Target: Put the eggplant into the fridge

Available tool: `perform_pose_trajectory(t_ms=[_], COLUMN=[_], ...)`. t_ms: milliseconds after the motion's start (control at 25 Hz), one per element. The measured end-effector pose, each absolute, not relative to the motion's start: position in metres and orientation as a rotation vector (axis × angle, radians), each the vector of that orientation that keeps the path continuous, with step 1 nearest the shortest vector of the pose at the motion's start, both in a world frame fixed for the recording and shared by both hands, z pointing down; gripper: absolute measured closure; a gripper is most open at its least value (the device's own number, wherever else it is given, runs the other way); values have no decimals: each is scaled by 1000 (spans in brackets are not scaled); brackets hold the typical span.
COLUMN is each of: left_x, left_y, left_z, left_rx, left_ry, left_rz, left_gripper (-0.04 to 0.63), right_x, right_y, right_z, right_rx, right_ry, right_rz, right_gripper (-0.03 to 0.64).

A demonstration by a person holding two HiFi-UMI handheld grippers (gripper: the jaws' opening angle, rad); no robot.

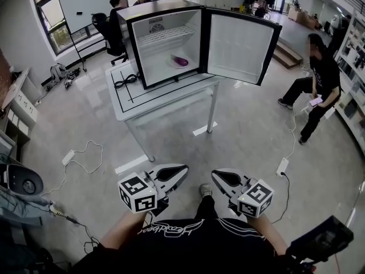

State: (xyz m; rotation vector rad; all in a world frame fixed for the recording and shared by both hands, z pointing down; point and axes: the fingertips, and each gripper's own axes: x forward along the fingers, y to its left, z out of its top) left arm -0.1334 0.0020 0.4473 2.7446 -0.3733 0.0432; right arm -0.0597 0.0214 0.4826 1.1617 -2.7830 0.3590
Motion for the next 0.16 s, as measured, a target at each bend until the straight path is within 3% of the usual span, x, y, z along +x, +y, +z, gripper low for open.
perform_pose_trajectory(t_ms=[160], left_x=[-129], left_y=[3], left_z=[448], left_rx=[2754], left_ry=[-356], left_rz=[54], left_gripper=[588], right_x=[-55], right_y=[22], right_z=[485], right_rx=[1180], right_ry=[-2760], right_rz=[352], right_gripper=[609])
